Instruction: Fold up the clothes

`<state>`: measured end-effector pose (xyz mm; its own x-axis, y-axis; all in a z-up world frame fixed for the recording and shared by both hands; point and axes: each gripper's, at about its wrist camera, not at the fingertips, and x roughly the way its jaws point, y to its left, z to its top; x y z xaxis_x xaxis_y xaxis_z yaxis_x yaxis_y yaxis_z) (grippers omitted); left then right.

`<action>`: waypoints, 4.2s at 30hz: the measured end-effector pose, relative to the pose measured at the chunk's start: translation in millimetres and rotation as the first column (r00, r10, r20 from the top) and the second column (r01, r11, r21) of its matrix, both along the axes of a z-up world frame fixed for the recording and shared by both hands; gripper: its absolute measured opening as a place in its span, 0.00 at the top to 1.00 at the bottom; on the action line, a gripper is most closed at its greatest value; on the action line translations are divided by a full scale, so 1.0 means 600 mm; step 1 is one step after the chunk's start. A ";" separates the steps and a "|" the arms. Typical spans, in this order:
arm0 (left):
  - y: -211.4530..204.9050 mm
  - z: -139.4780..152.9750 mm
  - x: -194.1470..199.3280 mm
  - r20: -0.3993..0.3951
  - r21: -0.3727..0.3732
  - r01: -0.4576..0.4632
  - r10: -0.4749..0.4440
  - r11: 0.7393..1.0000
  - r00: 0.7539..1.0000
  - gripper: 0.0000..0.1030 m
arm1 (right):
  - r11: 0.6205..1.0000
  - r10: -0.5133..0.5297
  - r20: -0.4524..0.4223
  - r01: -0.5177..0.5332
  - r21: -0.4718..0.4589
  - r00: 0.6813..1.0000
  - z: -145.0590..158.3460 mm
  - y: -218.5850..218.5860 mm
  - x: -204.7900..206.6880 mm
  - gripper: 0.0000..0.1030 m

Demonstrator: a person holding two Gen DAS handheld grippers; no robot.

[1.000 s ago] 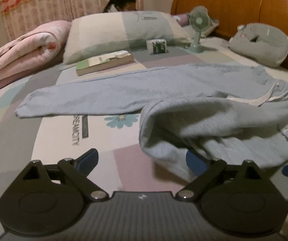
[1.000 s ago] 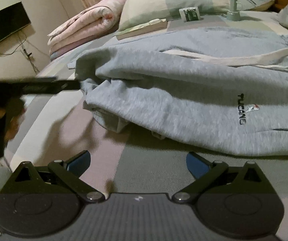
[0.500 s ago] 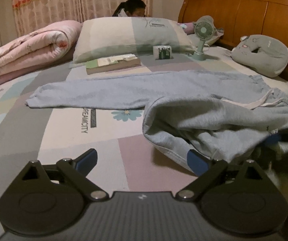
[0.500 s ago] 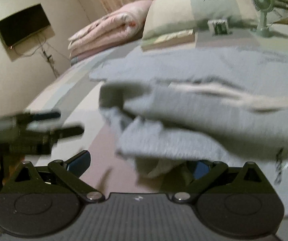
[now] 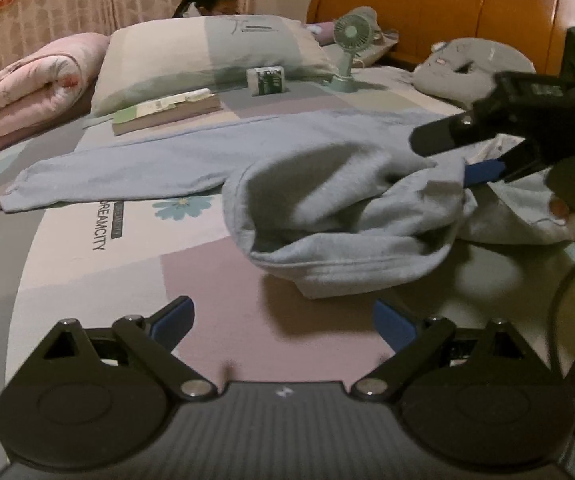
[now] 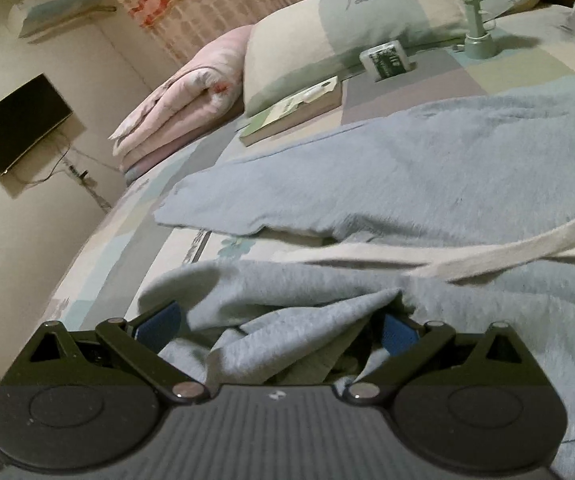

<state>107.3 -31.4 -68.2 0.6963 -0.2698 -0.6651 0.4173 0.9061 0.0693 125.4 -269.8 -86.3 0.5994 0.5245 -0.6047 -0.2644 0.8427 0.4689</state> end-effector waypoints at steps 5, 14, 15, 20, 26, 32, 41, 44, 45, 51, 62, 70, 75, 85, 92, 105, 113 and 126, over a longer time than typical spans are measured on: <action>0.010 -0.002 0.004 -0.006 0.025 -0.041 0.041 0.999 0.999 0.07 | 0.998 0.048 -0.030 -0.049 -0.026 0.998 -0.008 0.001 -0.020 0.00; 0.013 -0.001 -0.001 -0.007 0.014 -0.028 0.028 1.000 1.000 0.07 | 0.970 0.048 0.012 -0.043 -0.241 0.999 -0.037 0.034 -0.047 0.00; 0.014 0.001 -0.002 -0.005 0.014 -0.028 0.028 1.000 1.000 0.07 | 0.969 0.050 0.029 -0.042 -0.243 0.998 -0.038 0.037 -0.040 0.00; 0.027 0.008 0.000 -0.001 0.022 -0.048 0.048 0.999 0.999 0.07 | 0.963 0.079 0.153 -0.036 -0.268 0.985 -0.029 0.058 -0.003 0.00; 0.049 0.014 0.004 0.009 0.016 -0.078 0.078 0.997 0.997 0.07 | 0.952 0.181 0.078 -0.155 -0.263 0.980 -0.045 0.090 0.017 0.00; 0.070 0.021 0.004 0.026 0.000 -0.105 0.105 0.994 0.994 0.07 | 0.935 0.271 0.018 -0.259 -0.243 0.962 -0.035 0.124 -0.014 0.00; 0.089 0.027 -0.005 0.031 -0.018 -0.129 0.129 0.992 0.991 0.07 | 0.920 0.199 0.068 -0.162 -0.357 0.978 -0.018 0.117 0.004 0.00; 0.090 0.028 -0.007 0.032 -0.022 -0.133 0.134 0.991 0.990 0.07 | 0.926 0.173 0.009 -0.159 -0.341 0.985 -0.039 0.115 0.029 0.00; 0.093 0.029 -0.010 0.035 -0.023 -0.134 0.135 0.991 0.990 0.07 | 0.933 0.177 -0.024 -0.175 -0.314 0.984 -0.046 0.117 0.034 0.00; 0.114 0.040 -0.016 0.058 -0.026 -0.164 0.166 0.986 0.985 0.07 | 0.940 0.262 -0.050 -0.266 -0.211 0.964 -0.038 0.155 0.005 0.00; 0.150 0.061 -0.025 0.089 -0.040 -0.216 0.219 0.976 0.972 0.06 | 0.932 0.356 -0.052 -0.358 -0.048 0.933 -0.015 0.208 -0.025 0.00; 0.146 0.064 -0.033 0.106 -0.044 -0.209 0.213 0.977 0.971 0.06 | 0.956 0.286 -0.044 -0.288 -0.062 0.957 -0.004 0.190 -0.016 0.00; 0.165 0.074 -0.041 0.126 -0.035 -0.210 0.213 0.977 0.969 0.06 | 0.945 0.314 -0.066 -0.319 -0.075 0.947 -0.018 0.227 -0.008 0.00; 0.244 0.105 -0.057 0.190 -0.007 -0.311 0.306 0.950 0.933 0.06 | 0.902 0.428 -0.059 -0.423 0.084 0.902 -0.001 0.318 0.025 0.00; 0.298 0.106 -0.067 0.186 -0.013 -0.398 0.394 0.917 0.900 0.06 | 0.828 0.546 -0.011 -0.537 0.160 0.838 0.015 0.398 0.029 0.00; 0.212 0.079 -0.054 0.106 -0.026 -0.222 0.224 0.975 0.969 0.05 | 0.954 0.273 0.010 -0.270 -0.127 0.962 0.039 0.213 -0.036 0.00; 0.079 0.035 -0.067 -0.020 0.001 0.001 -0.001 1.000 1.000 0.05 | 0.990 0.039 -0.030 -0.043 -0.131 0.999 -0.010 0.080 -0.089 0.00; -0.038 -0.019 -0.091 -0.079 0.105 0.174 -0.166 0.979 0.983 0.05 | 0.995 -0.068 -0.033 0.065 -0.080 0.997 -0.037 0.019 -0.118 0.00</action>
<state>52.9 -54.0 -79.6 0.5973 -0.3023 -0.7429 0.5722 0.8097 0.1305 54.8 -258.4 -108.3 0.6084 0.4345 -0.6642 -0.1910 0.8924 0.4088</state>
